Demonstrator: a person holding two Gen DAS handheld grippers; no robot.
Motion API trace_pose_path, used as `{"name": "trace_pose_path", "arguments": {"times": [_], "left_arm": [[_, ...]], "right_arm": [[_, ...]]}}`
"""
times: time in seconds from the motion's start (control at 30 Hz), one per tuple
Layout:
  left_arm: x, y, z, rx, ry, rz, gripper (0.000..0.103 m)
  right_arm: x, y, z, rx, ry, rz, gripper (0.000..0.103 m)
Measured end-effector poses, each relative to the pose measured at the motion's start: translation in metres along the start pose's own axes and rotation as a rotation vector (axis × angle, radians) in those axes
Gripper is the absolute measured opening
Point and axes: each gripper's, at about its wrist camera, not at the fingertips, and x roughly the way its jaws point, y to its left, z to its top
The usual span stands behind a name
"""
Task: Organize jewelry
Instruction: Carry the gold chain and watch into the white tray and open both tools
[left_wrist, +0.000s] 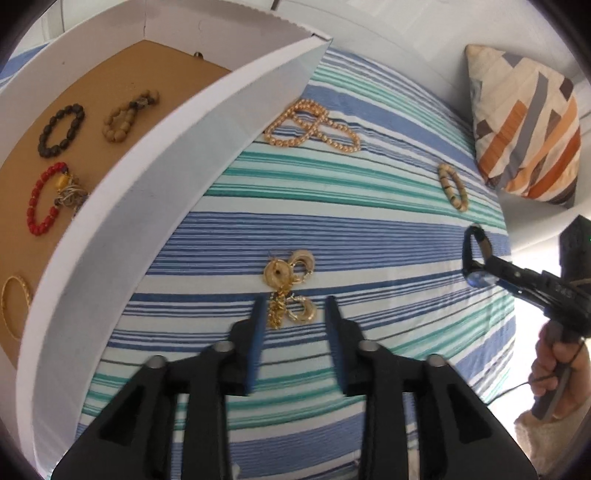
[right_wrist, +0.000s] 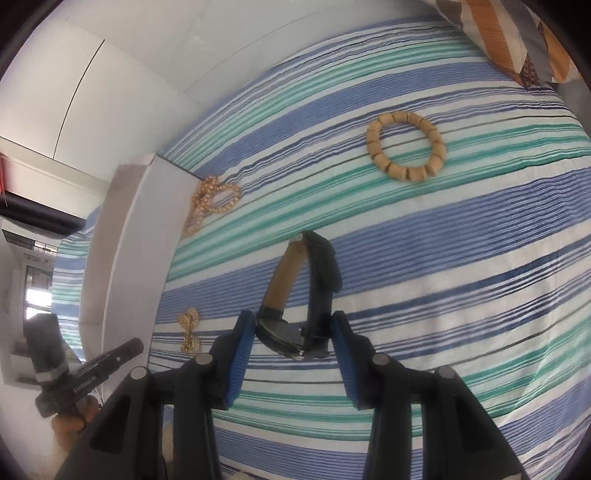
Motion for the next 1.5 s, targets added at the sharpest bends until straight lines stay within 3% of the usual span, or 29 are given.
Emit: {"name": "trace_pose_path", "arguments": {"times": [0.17, 0.23, 0.3, 0.37, 0.57, 0.93, 1.13, 1.37, 1.5], "left_arm": [[0.051, -0.014, 0.010, 0.035, 0.047, 0.080, 0.057], [0.056, -0.024, 0.014, 0.064, 0.009, 0.129, 0.055], [0.057, -0.028, 0.015, 0.079, 0.005, 0.141, 0.021], [0.051, -0.026, 0.014, 0.073, 0.001, 0.089, 0.006], [0.009, -0.018, -0.002, 0.070, -0.030, 0.009, 0.006], [-0.094, -0.007, -0.023, -0.048, -0.097, -0.117, 0.005], [-0.139, -0.009, -0.028, -0.091, -0.119, -0.138, 0.000], [-0.207, 0.003, -0.023, -0.125, -0.240, -0.096, 0.000], [-0.216, 0.007, -0.024, -0.084, -0.242, -0.075, 0.000]], "right_arm": [[0.004, 0.013, -0.012, -0.017, 0.003, 0.008, 0.043], [0.004, 0.019, -0.016, -0.035, 0.001, 0.005, 0.043], [0.003, 0.023, -0.021, -0.046, 0.001, 0.003, 0.043], [0.001, 0.025, -0.024, -0.057, -0.002, -0.001, 0.043], [-0.009, 0.030, -0.030, -0.090, -0.023, -0.020, 0.043], [-0.031, 0.062, -0.025, -0.182, -0.054, -0.004, 0.043], [-0.042, 0.092, -0.021, -0.256, -0.069, 0.026, 0.043], [-0.056, 0.146, -0.008, -0.388, -0.092, 0.089, 0.043], [-0.057, 0.170, -0.002, -0.431, -0.089, 0.139, 0.043]]}}
